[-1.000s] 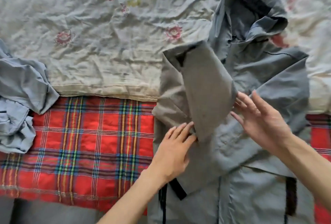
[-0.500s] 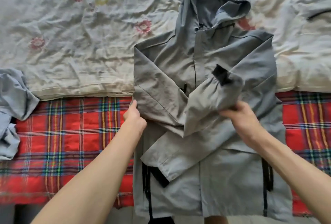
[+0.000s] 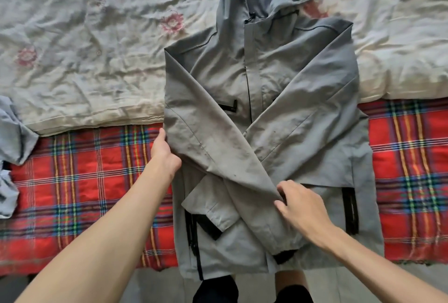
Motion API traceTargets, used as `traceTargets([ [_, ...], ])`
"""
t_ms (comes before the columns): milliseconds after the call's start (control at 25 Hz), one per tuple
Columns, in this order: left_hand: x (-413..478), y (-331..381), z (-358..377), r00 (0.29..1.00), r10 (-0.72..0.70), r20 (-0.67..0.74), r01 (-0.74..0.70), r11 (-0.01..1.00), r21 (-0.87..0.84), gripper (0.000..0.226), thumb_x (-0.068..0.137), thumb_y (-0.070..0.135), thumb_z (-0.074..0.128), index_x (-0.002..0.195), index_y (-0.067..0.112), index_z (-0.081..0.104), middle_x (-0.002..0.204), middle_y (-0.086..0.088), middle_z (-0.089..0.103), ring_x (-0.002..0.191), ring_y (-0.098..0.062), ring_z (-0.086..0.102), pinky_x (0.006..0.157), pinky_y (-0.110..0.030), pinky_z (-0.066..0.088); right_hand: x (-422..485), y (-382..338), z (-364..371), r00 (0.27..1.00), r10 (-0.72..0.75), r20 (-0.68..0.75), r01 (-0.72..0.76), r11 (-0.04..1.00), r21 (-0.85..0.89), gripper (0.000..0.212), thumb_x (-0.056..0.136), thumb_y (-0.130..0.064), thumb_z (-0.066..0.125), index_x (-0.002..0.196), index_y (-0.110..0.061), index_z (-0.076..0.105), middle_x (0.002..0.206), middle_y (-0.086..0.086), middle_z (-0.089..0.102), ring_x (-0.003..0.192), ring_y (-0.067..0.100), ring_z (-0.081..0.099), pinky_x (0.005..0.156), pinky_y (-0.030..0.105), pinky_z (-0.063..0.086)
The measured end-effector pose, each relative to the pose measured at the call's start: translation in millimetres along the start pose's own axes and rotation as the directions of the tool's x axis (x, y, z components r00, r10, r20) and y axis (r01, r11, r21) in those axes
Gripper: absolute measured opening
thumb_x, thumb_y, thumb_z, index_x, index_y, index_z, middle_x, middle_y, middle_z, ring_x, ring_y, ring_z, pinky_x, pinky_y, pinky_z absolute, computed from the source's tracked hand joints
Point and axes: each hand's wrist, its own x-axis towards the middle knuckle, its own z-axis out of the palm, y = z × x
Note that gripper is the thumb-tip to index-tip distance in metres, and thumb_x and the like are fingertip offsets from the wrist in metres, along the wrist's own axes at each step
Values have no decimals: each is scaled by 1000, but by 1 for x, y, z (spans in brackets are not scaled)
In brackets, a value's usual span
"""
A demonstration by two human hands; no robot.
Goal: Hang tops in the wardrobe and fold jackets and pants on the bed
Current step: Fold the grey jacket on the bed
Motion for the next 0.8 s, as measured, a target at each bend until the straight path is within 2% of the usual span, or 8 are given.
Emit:
traceTargets([
  [80, 1, 0, 0, 999, 25, -28, -25, 1000, 8, 20, 98, 31, 59, 112, 25, 71, 115, -5, 73, 104, -24, 69, 89, -43, 55, 2, 8, -8, 986, -130, 105, 110, 978, 175, 21, 84, -46, 62, 87, -26, 57, 90, 4, 64, 91, 22, 61, 73, 40, 40],
  [160, 1, 1, -2, 998, 55, -11, -55, 998, -28, 16, 100, 20, 56, 107, 25, 69, 116, -6, 71, 97, -21, 69, 87, -39, 55, 9, 41, -29, 982, -175, -66, 182, 974, 136, 23, 79, -48, 62, 80, -26, 59, 75, 8, 60, 76, 21, 56, 66, 40, 39],
  [320, 4, 0, -1, 998, 59, 7, -58, 997, -44, 34, 98, 20, 59, 131, 14, 60, 120, -6, 66, 106, -21, 65, 100, -34, 51, 16, 78, -60, 859, -15, -512, -58, 990, -127, 10, 89, -22, 64, 95, -15, 60, 89, 11, 61, 81, 36, 58, 71, 47, 48],
  [480, 11, -2, 0, 993, 106, -54, -108, 993, -50, 30, 100, 28, 57, 128, 16, 57, 122, -3, 66, 113, -22, 64, 89, -37, 54, 7, 61, -33, 872, 255, -418, -233, 967, 103, 37, 84, -34, 73, 112, -13, 60, 109, 11, 56, 104, 35, 52, 85, 47, 44],
  [560, 9, -7, -1, 980, 175, -93, -175, 985, 5, 14, 101, 22, 57, 115, 22, 58, 114, 0, 66, 107, -20, 63, 86, -36, 53, -5, 57, -16, 811, 441, -384, -371, 896, 246, 51, 84, -37, 74, 123, -11, 55, 122, 16, 51, 115, 37, 46, 93, 48, 40],
  [640, 6, -12, -1, 970, 212, -118, -207, 977, 55, 6, 99, 22, 60, 103, 25, 61, 113, 1, 67, 105, -18, 64, 79, -32, 55, -23, 59, -12, 682, 661, -313, -488, 730, 479, 60, 85, -38, 73, 130, -7, 49, 132, 23, 45, 122, 40, 42, 96, 47, 38],
  [720, 4, -14, 0, 961, 237, -141, -224, 970, 98, 3, 96, 22, 64, 98, 25, 64, 113, 0, 69, 102, -17, 65, 75, -29, 56, -37, 70, 5, 545, 836, -69, -578, 433, 692, 61, 85, -41, 73, 128, -4, 50, 133, 22, 50, 119, 39, 48, 91, 45, 40],
  [800, 4, -13, 1, 952, 247, -179, -226, 966, 129, 3, 95, 20, 67, 94, 23, 65, 108, 0, 70, 98, -17, 66, 74, -28, 56, -47, 76, 22, 518, 835, 186, -525, 138, 840, 53, 82, -42, 76, 115, -3, 63, 119, 17, 64, 108, 34, 60, 93, 45, 49],
])
